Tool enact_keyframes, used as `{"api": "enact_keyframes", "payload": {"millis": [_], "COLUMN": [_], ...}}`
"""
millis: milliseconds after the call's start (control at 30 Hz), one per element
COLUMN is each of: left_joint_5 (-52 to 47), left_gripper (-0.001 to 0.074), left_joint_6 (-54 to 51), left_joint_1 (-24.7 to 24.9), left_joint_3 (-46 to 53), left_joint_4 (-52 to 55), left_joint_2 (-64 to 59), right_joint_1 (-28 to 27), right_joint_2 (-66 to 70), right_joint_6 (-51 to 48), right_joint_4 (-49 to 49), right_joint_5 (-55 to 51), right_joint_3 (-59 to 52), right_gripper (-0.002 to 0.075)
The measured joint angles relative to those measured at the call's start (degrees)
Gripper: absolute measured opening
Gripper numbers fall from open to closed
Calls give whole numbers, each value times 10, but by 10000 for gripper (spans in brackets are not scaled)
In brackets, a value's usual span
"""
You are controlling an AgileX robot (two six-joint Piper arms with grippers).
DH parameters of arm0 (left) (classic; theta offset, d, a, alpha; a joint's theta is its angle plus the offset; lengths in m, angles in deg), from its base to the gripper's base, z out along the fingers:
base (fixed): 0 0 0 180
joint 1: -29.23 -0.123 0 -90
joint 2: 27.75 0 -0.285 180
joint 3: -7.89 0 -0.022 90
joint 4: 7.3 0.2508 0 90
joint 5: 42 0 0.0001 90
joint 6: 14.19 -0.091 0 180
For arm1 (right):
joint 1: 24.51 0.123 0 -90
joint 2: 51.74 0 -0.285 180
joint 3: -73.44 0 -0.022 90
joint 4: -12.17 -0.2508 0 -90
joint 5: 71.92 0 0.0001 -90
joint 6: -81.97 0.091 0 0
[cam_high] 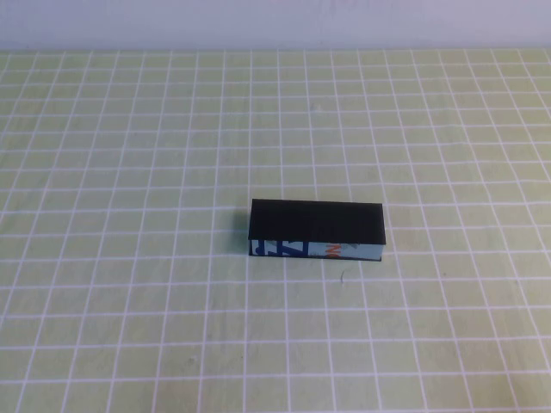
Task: Take glasses out of glasses case
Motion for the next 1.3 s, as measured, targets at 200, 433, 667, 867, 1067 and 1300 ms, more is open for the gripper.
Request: {"api": "enact_keyframes", "payload": {"millis": [200,433,667,867,1067,1300], "left_joint_5": [0,0,0,0,0,1], "left_gripper": [-4,-4,-4,-4,-4,-4], "left_joint_6": [0,0,0,0,0,0], "left_joint_1": [0,0,0,0,0,0], "left_joint_3": [0,0,0,0,0,0], "left_joint_4": [0,0,0,0,0,8], "left_joint_2": [0,0,0,0,0,0], "right_joint_1": [0,0,0,0,0,0], "right_joint_2": [0,0,0,0,0,0], "right_joint_6": [0,0,0,0,0,0], "right_joint_4": [0,0,0,0,0,0], "right_joint_5": [0,0,0,0,0,0], "right_joint_3": [0,0,0,0,0,0], "right_gripper": [-18,-18,-18,-18,-18,-18]}}
